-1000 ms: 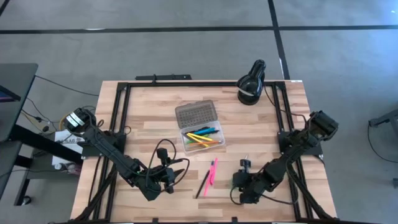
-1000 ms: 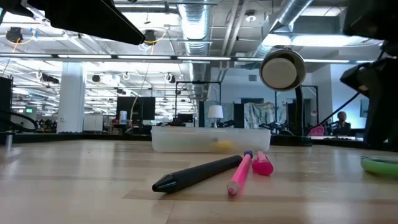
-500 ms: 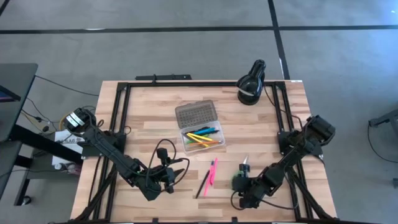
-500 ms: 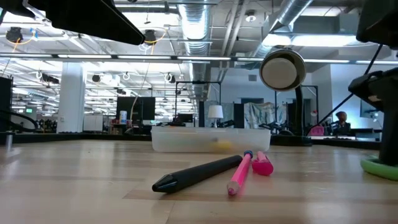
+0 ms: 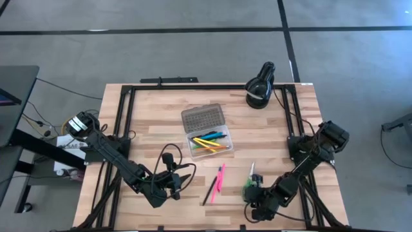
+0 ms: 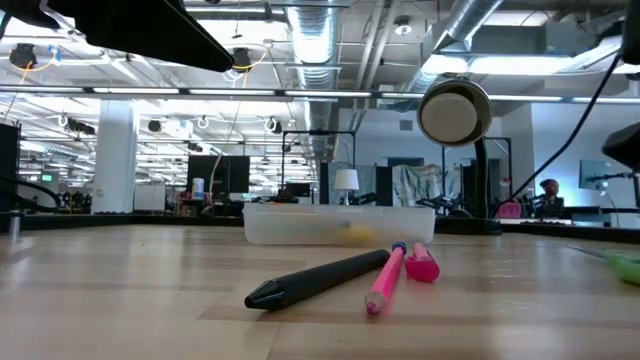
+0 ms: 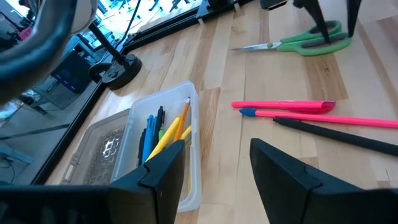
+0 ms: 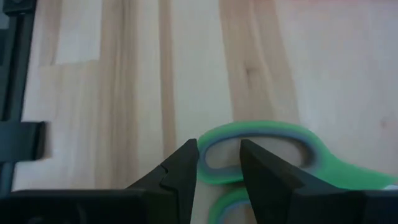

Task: Pick & place school supplies into a supply box
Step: Put the green scissors into the transparent supply box

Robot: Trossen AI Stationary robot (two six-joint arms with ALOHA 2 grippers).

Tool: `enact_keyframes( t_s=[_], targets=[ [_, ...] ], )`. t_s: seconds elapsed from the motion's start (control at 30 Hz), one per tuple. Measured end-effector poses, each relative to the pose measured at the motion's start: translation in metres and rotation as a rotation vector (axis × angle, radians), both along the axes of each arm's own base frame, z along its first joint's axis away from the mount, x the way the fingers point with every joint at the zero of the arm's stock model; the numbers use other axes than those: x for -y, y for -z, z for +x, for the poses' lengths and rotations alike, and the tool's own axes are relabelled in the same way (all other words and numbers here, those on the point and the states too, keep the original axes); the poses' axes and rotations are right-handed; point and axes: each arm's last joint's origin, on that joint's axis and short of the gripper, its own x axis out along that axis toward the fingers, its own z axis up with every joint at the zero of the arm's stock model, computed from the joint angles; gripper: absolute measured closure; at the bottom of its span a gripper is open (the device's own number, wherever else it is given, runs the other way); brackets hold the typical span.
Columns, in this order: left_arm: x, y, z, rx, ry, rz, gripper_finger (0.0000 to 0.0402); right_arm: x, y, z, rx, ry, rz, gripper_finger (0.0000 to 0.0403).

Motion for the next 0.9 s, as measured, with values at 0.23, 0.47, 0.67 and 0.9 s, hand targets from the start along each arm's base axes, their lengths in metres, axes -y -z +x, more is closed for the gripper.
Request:
enact_keyframes(
  t_s=[0.23, 0.47, 0.67, 0.9],
  targets=[
    [-0.004, 0.0, 0.003, -0.002, -0.014, -0.002, 0.0225, -0.006, 0.001, -0.013, -0.043, 0.051, 0.024, 0.0285],
    [-0.009, 0.0, 0.006, -0.004, -0.028, -0.001, 0.0225, -0.015, -0.009, -0.016, -0.039, 0.023, -0.058, 0.0285],
    [-0.009, 0.0, 0.007, -0.012, -0.021, 0.001, 0.0225, -0.019, -0.029, -0.021, -0.102, 0.117, -0.147, 0.0285],
    [-0.009, 0.001, 0.006, -0.021, -0.019, 0.01, 0.0225, -0.02, -0.035, -0.031, -0.131, 0.23, -0.152, 0.0285]
  ],
)
